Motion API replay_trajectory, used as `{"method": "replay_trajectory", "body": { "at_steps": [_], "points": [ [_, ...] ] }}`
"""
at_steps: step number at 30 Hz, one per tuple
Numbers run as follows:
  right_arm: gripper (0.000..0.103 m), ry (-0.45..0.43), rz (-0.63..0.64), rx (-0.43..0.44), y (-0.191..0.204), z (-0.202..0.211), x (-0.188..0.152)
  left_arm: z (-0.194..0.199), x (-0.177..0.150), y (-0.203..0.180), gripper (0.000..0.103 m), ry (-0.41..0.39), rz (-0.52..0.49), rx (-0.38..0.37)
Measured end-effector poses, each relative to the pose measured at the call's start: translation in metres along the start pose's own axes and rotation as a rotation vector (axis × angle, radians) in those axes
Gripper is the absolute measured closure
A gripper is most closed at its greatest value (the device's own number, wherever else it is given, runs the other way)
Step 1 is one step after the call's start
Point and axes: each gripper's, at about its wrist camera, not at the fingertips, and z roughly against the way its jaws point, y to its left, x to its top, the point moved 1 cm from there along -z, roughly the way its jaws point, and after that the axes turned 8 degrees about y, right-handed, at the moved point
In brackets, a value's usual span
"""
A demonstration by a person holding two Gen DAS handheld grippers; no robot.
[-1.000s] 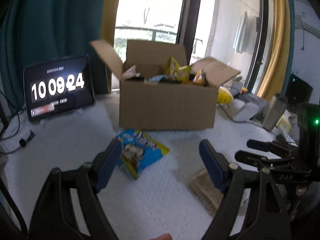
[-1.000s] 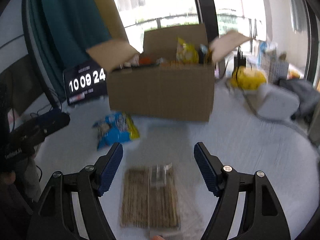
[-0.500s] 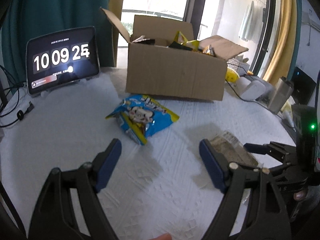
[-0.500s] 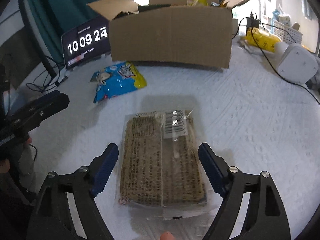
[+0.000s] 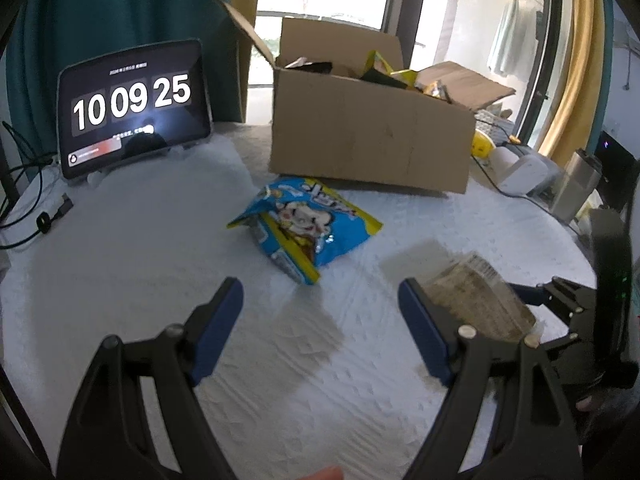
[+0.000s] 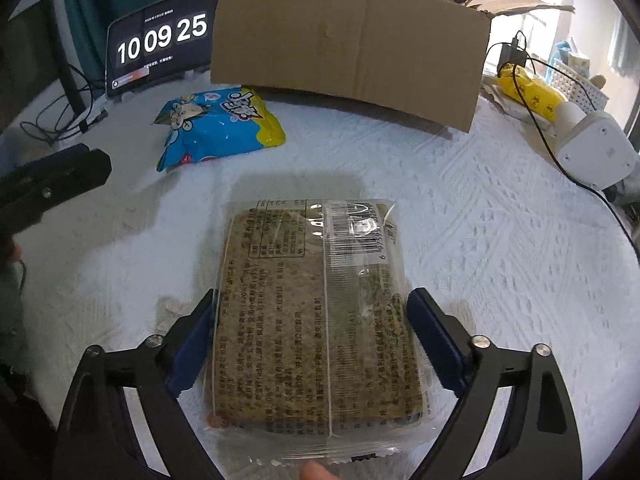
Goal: Organize snacks
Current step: 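Grasp the blue cartoon-face bag with the left tool while the right tool grasps the cracker block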
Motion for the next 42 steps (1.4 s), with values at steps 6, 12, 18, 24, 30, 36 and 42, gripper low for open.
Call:
{"method": "replay_trajectory", "body": {
  "at_steps": [6, 12, 18, 24, 30, 36, 42],
  "points": [
    [0.02, -0.024, -0.048, 0.032, -0.018, 0.004, 0.009, -0.003, 0.011, 0.006, 0.022, -0.004, -0.011, 0.025],
    [0.02, -0.056, -0.104, 0.054, -0.043, 0.01, 0.025, -0.011, 0.033, 0.012, 0.022, -0.014, -0.02, 0.052],
    [0.02, -0.07, -0.137, 0.042, -0.06, 0.008, 0.042, -0.022, 0.057, 0.015, 0.022, -0.018, -0.039, 0.068],
    [0.02, -0.073, -0.163, 0.03, -0.076, 0.001, 0.055, -0.039, 0.083, 0.01, 0.022, -0.015, -0.082, 0.073],
    [0.02, -0.064, -0.191, 0.028, -0.089, -0.008, 0.06, -0.066, 0.107, 0.008, 0.022, 0.02, -0.099, 0.073],
    [0.02, -0.045, -0.218, 0.035, -0.097, -0.018, 0.061, -0.099, 0.117, 0.006, 0.022, 0.089, -0.111, 0.058],
    [0.02, -0.053, -0.221, 0.044, -0.098, -0.019, 0.062, -0.134, 0.112, 0.008, 0.022, 0.197, -0.084, 0.03]
  ]
}}
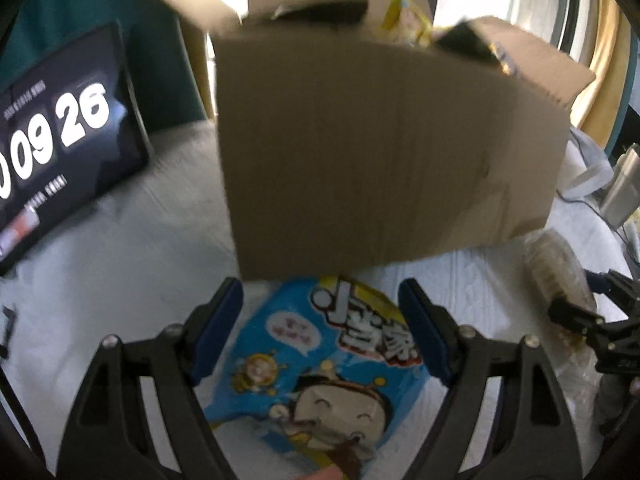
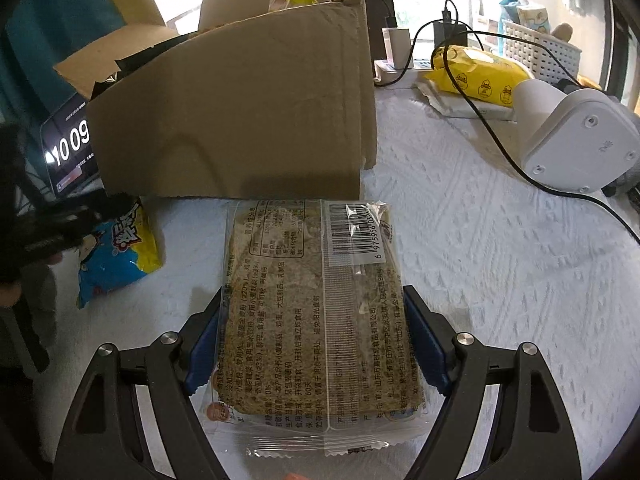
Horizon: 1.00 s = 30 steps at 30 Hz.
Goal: Organize snacks
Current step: 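Grasp the blue cartoon-face bag with the left tool while the right tool grasps the cracker block, then lift the cartoon-face bag and cracker block toward the cardboard box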
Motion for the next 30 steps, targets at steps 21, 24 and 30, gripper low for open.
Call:
{"method": "replay_trajectory", "body": {
  "at_steps": [21, 24, 30],
  "points": [
    [0.019, 0.008, -0.039, -0.001, -0.011, 0.021, -0.021, 0.02, -0.063, -0.082, 0.022, 0.034, -0.22, -0.123],
    [0.019, 0.001, -0.044, -0.006, -0.017, 0.029, -0.029, 0.029, -0.087, -0.102, 0.013, 0.028, -0.262, -0.125],
    [0.019, -0.008, -0.049, -0.02, -0.023, 0.033, -0.038, 0.024, -0.093, -0.112, 0.007, 0.049, -0.248, -0.113]
  ]
}}
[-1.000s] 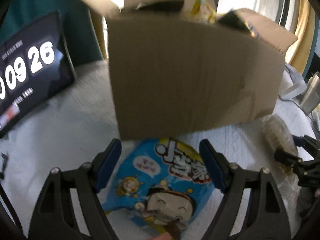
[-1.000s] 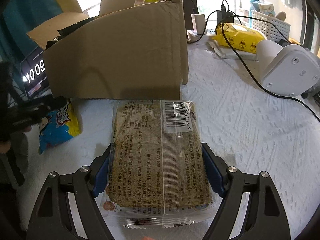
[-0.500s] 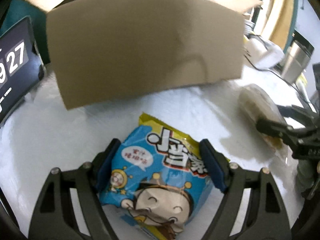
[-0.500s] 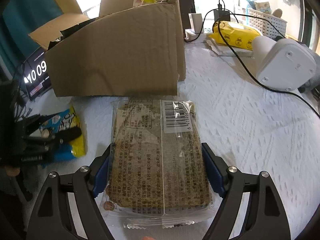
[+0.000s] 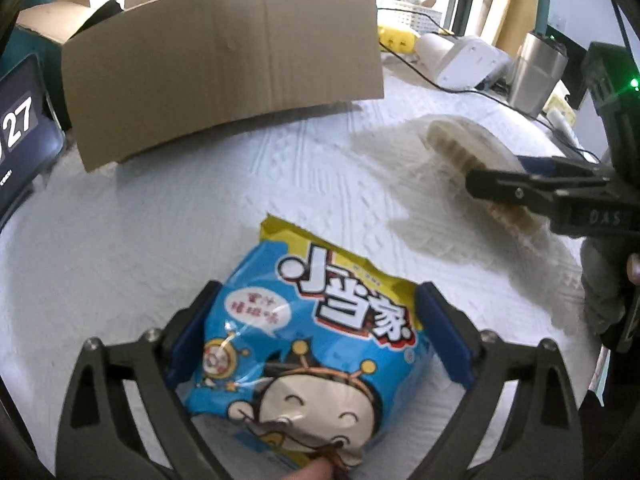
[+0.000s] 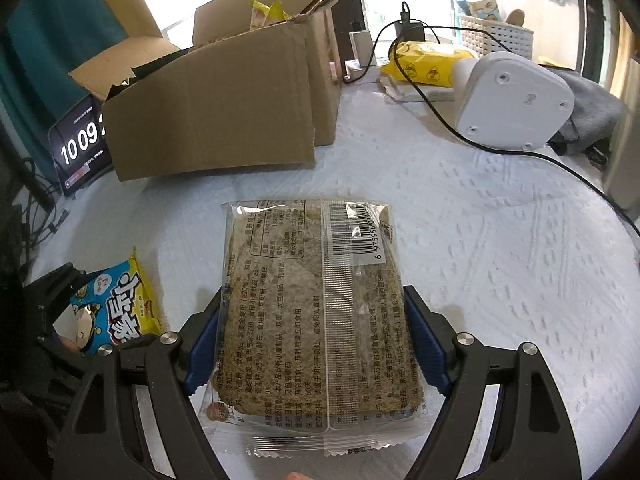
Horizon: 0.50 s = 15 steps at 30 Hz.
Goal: Organize snacks
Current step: 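Lift the cartoon-face bag and cracker block toward the cardboard box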
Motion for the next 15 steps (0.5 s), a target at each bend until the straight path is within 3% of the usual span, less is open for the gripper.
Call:
{"method": "replay_trajectory", "body": {
  "at_steps": [13, 14, 15],
  "points": [
    [0.017, 0.014, 0.065, -0.079, 0.011, -0.011, -0.006, 0.014, -0.018, 0.001, 0.017, -0.017, 0.034, -0.003],
    [0.018, 0.013, 0.062, -0.067, 0.01, -0.01, -0.006, 0.016, -0.02, 0.001, 0.02, -0.02, 0.036, -0.004],
    [0.018, 0.012, 0.058, -0.056, 0.009, -0.008, -0.007, 0.02, -0.021, 0.002, 0.033, -0.034, 0.043, -0.004]
  ]
}}
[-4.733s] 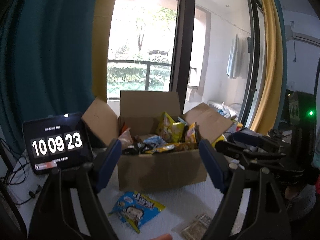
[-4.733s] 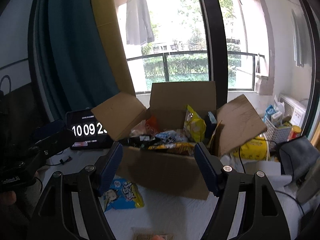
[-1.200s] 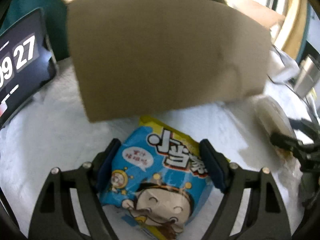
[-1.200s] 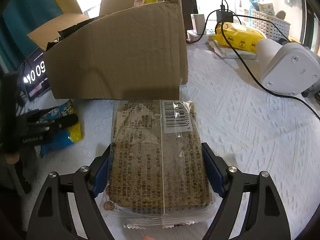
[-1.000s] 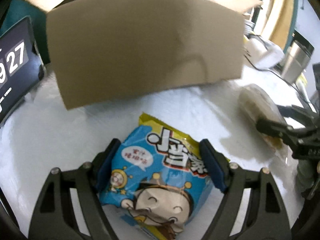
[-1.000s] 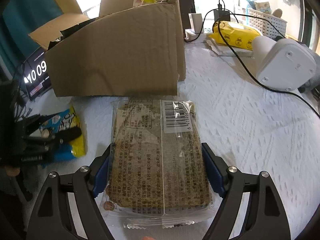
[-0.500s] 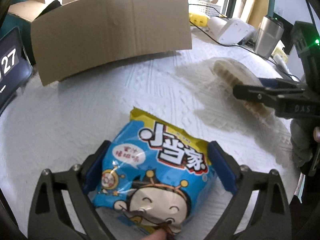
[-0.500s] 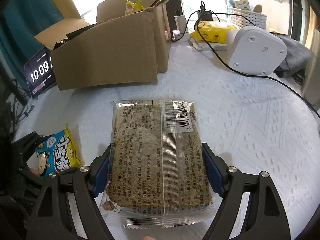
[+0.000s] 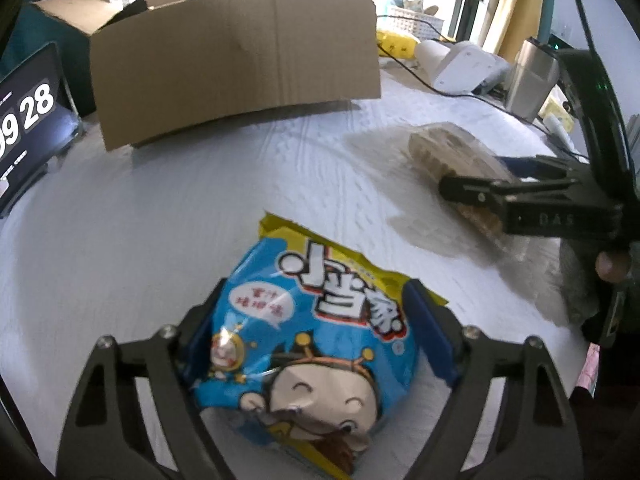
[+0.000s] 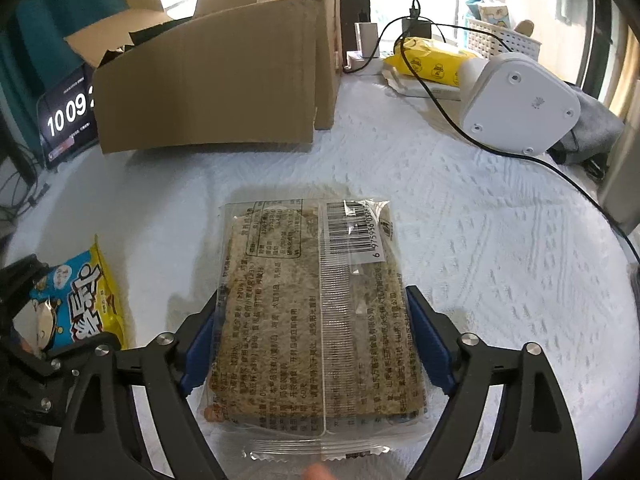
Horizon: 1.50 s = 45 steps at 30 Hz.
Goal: Organize snacks
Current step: 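Lift the cartoon-face bag and cracker block toward the cardboard box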
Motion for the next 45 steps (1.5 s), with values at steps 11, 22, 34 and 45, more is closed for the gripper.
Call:
{"method": "replay_trajectory", "body": {
  "at_steps": [11, 22, 34, 45],
  "points": [
    [0.019, -0.047, -0.002, 0.04, 0.006, 0.029, -0.005, 0.021, -0.008, 0.011, 0.043, -0.019, 0.028, -0.014],
    [0.019, -0.041, -0.005, 0.055, 0.014, 0.032, -0.011, 0.041, -0.037, 0.0, 0.009, 0.003, -0.125, -0.092],
    [0.019, -0.068, 0.001, 0.054, 0.022, 0.047, -0.01, 0.021, -0.032, 0.007, 0.025, 0.05, -0.121, -0.057],
    [0.019, -0.122, 0.034, 0.056, 0.027, 0.067, 0.012, 0.059, -0.017, 0.02, 0.026, -0.073, -0.033, -0.056]
  ]
}}
